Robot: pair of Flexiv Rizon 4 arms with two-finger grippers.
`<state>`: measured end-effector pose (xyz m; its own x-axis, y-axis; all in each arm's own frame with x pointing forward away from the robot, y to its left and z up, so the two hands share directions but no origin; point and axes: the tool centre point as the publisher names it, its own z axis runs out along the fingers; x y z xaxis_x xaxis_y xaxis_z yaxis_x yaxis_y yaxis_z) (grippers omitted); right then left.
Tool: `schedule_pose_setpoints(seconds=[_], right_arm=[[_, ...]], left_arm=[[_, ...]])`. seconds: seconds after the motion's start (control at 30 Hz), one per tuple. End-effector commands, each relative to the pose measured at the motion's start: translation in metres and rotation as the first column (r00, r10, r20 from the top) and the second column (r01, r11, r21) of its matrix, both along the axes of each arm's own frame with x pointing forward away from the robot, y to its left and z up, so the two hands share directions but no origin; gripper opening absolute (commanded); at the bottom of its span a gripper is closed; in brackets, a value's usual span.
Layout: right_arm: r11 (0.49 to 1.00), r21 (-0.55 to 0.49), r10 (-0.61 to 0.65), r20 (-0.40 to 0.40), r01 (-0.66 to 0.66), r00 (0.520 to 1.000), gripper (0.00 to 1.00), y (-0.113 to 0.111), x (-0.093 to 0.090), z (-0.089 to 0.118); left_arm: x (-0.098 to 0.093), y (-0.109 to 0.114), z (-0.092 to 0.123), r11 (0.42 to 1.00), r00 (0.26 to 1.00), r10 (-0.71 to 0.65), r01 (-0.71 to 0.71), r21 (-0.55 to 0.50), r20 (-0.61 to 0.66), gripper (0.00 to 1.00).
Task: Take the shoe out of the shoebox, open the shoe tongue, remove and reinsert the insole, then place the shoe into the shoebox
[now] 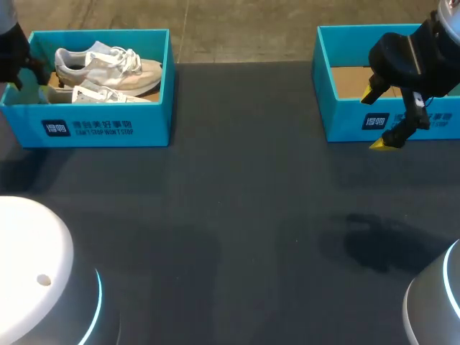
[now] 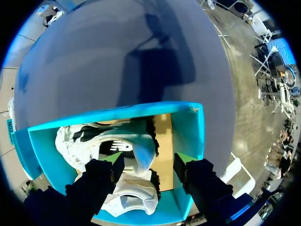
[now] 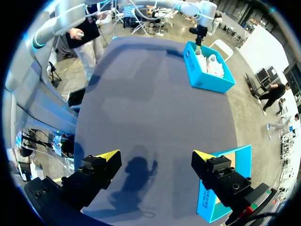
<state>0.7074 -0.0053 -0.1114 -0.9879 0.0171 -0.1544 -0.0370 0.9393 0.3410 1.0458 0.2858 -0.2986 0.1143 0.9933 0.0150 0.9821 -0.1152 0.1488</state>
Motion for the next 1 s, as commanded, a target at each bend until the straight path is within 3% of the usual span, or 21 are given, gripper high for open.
schedule_pose_setpoints(seconds=[0.03,0.37,0.63,1.0], right_arm=[[1.000,-0.003,0.000,-0.005,0.000,1.000,1.00,0.002,0.002,0.000],[1.000,-0.003,0.000,-0.005,0.000,1.000,1.00,0.002,0.002,0.000],[1.000,-0.003,0.000,-0.005,0.000,1.000,1.00,0.002,0.002,0.000],[1.000,-0.003,0.000,-0.005,0.000,1.000,1.00,0.002,0.002,0.000]], left_arm=[[0.005,-0.004,-0.004,1.000,1.000,0.004,-0.004,0.007,-0.007,0.67],[0.013,-0.009,-0.022,1.000,0.999,0.022,-0.022,0.002,-0.047,0.62],[0.014,-0.001,-0.037,1.000,0.998,0.013,-0.012,0.017,-0.068,0.69],[0.017,0.001,-0.059,0.999,0.996,0.015,-0.012,0.034,-0.090,0.65]])
